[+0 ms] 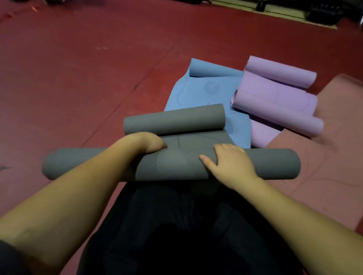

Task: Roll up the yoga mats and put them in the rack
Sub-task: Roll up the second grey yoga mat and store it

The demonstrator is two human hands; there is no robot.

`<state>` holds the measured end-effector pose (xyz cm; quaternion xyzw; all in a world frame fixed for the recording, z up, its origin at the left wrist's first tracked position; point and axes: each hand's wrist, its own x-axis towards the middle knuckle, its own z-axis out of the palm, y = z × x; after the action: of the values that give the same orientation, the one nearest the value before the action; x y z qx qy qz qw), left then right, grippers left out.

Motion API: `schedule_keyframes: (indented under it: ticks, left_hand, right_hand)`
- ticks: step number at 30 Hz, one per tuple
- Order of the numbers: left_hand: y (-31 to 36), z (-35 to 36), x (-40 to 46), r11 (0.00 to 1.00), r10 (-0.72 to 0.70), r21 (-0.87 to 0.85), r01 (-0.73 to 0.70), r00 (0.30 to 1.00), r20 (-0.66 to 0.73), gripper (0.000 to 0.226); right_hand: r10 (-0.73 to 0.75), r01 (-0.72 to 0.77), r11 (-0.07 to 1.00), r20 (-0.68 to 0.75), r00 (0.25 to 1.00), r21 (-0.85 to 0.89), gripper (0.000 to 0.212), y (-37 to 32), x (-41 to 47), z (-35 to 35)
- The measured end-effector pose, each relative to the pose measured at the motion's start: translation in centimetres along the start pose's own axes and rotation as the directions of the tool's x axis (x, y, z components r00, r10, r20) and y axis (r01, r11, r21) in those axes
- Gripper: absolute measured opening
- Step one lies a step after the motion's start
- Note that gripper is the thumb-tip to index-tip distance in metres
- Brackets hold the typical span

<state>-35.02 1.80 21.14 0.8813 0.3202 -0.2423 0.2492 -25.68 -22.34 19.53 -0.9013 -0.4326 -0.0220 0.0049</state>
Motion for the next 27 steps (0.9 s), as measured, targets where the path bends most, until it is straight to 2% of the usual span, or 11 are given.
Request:
schedule_keyframes:
  ticks: [4, 6, 7, 9, 12, 14, 17, 21, 27]
  left_hand:
    - [0.3, 0.1, 0.4, 1.0, 0.003, 0.03, -0.002, 1.0, -0.024, 0.053]
    - [0.2, 0.2, 0.0, 0.997, 0.002, 0.078, 0.011, 0.988, -0.154, 0.053]
    - [0.1, 0.3, -0.4, 0.994, 0.022, 0.11, 0.007, 0.965, -0.261, 0.051]
    - [-0.1, 0.6, -1.4, 0.984, 0.111, 0.175, -0.028, 0.869, -0.482, 0.043]
    - [0.1, 2.4, -3.1, 0.961, 0.225, 0.269, -0.058, 0.73, -0.645, 0.047]
    - [-0.1, 4.4, -4.2, 0.943, 0.279, 0.325, -0.071, 0.699, -0.658, 0.054]
    - [-0.7, 6.4, -4.8, 0.931, 0.284, 0.362, -0.05, 0.724, -0.629, 0.06]
    - [-0.4, 5.0, -5.0, 0.921, 0.259, 0.389, -0.011, 0.763, -0.592, 0.065]
    - [0.2, 3.3, -6.3, 0.916, 0.304, 0.399, -0.051, 0.738, -0.602, 0.062]
  right_hand:
    - [0.055, -0.055, 0.998, -0.029, 0.998, 0.0, 0.079, 0.0, 0.7, 0.4]
    - [0.055, -0.055, 0.998, -0.035, 0.998, 0.002, 0.075, 0.1, 1.2, 0.5]
    - [0.052, -0.052, 0.999, -0.032, 0.998, 0.0, 0.071, 0.1, 1.4, 0.5]
    - [0.045, -0.045, 0.999, -0.026, 0.999, -0.003, 0.062, 0.1, 1.8, 0.5]
    - [0.065, -0.065, 0.998, 0.012, 0.998, 0.011, 0.061, 0.3, 2.5, 0.4]
    - [0.097, -0.101, 0.993, 0.077, 0.992, 0.054, 0.063, 0.5, 3.0, 0.1]
    - [0.113, -0.127, 0.989, 0.16, 0.981, 0.081, 0.064, 0.6, 3.9, -0.4]
    - [0.118, -0.14, 0.986, 0.215, 0.97, 0.092, 0.07, 0.3, 4.5, -1.2]
    - [0.114, -0.147, 0.986, 0.333, 0.936, 0.075, 0.08, 0.7, 5.1, -3.7]
